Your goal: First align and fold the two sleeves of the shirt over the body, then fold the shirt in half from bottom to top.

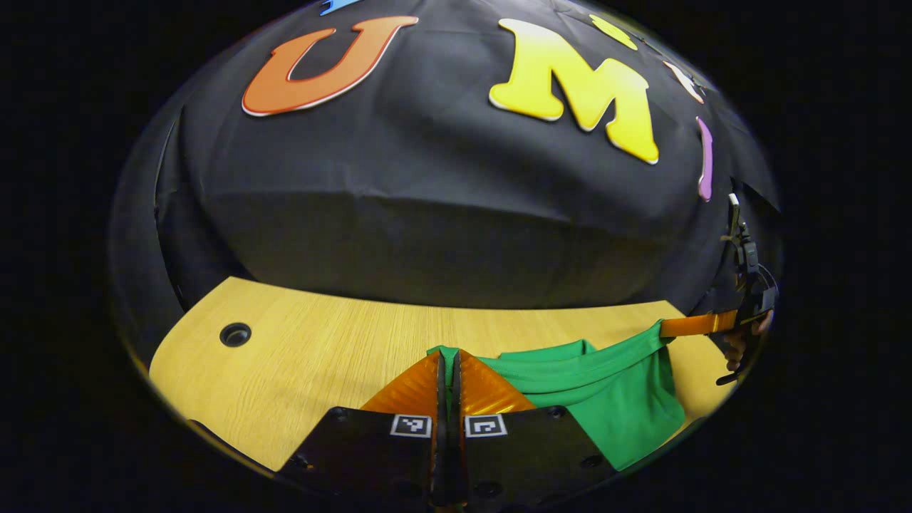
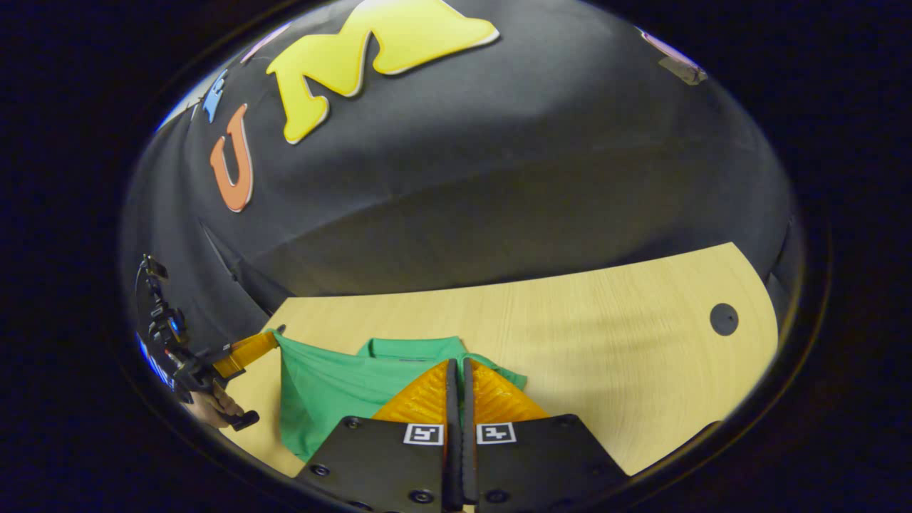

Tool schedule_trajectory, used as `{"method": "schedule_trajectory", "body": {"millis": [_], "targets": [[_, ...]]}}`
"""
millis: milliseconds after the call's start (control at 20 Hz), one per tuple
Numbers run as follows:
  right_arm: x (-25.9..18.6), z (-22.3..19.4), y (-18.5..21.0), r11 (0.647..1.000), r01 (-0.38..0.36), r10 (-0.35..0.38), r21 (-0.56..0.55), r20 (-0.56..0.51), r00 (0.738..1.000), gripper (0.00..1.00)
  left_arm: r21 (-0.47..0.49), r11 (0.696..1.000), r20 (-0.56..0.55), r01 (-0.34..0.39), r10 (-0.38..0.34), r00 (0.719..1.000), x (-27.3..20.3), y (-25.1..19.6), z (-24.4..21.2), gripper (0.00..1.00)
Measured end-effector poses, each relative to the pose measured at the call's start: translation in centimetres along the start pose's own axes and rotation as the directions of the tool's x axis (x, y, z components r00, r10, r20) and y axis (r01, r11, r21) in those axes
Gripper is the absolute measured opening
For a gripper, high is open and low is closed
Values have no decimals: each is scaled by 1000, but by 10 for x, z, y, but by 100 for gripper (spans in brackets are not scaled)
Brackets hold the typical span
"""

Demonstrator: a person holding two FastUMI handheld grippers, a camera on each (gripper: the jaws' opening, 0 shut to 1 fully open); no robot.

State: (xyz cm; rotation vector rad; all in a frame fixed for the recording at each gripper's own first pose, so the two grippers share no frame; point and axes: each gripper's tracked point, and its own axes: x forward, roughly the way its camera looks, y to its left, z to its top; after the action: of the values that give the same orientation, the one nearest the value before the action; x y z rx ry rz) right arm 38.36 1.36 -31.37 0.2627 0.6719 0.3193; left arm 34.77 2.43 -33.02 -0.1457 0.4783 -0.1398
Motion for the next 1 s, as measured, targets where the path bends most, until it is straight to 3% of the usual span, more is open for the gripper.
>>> {"method": "schedule_trajectory", "body": {"millis": [100,300,500,550,600,650,700,750,800,900,1000], "targets": [[13,-6,-6,1000,11,-11,-3,-4,1000,2,-11,999,-28,-40,39,999,11,12,-18,0],[35,-25,-17,996,50,-52,-68,-33,998,2,-16,997,-61,-70,69,996,23,16,-38,4],[35,-29,-17,990,86,-90,-114,-28,996,3,74,993,-109,-88,96,989,23,11,-47,19],[31,-31,-15,987,95,-100,-126,-28,995,5,92,991,-117,-102,112,987,18,12,-45,32],[23,-30,-11,987,95,-99,-129,-24,995,17,82,991,-111,-106,114,987,8,10,-36,59],[16,-28,-8,986,102,-104,-133,-9,994,29,60,993,-92,-106,111,990,-2,8,-25,57],[5,-23,-3,985,105,-104,-134,13,994,42,42,993,-72,-114,117,991,-12,7,-13,67],[-17,-14,4,984,117,-111,-133,47,993,56,28,992,-61,-126,127,990,-25,8,-4,67],[-32,-8,10,982,132,-122,-137,81,989,69,21,990,-53,-137,138,989,-43,8,6,95],[-67,2,25,976,164,-144,-144,144,979,93,19,990,-7,-140,140,990,-75,4,29,99],[-111,12,45,967,195,-160,-162,204,966,92,24,988,62,-154,152,986,-117,1,64,99]]}}
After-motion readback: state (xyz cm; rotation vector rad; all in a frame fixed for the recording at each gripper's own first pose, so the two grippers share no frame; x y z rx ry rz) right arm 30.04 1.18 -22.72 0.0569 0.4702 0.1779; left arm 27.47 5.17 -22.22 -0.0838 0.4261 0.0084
